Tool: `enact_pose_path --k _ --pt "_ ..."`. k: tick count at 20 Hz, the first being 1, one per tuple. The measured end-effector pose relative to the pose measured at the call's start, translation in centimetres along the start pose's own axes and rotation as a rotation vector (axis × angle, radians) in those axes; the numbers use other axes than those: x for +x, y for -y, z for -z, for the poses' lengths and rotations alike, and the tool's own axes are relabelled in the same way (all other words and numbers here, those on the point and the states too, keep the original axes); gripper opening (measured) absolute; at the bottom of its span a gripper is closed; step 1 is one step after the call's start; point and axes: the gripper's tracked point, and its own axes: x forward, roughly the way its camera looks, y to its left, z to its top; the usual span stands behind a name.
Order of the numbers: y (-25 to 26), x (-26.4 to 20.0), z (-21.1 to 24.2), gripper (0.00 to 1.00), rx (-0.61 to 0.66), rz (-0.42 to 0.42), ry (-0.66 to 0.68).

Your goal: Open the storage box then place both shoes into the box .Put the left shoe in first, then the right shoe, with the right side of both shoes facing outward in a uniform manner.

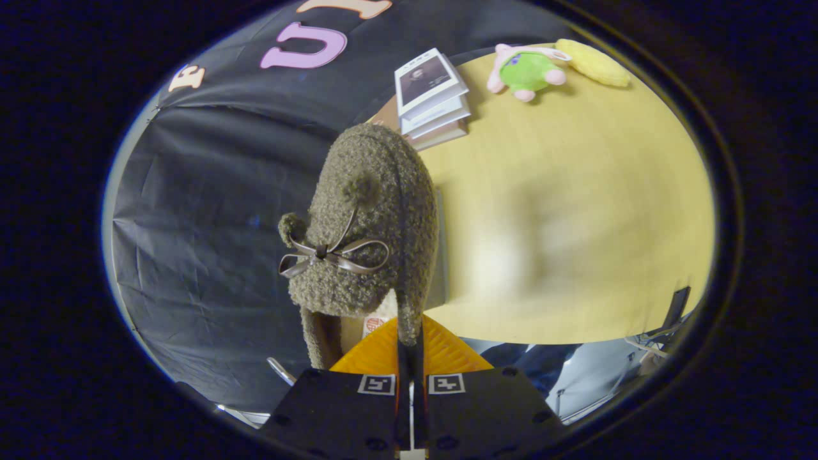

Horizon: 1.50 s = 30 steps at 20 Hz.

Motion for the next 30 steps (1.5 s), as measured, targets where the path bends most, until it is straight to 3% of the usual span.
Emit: enact_pose_path --k 8,17,23,30 --pt "-6.5 8.7 1.6 0.05 -0.060 0.020 -0.087" --pt "-5.6 16.7 -1.0 0.05 -0.094 0.243 -0.024" --pt "-4.3 18.6 -1.4 0.06 -0.096 0.379 0.017" --pt "-5.1 18.1 -0.9 0.10 -0.099 0.378 0.049"
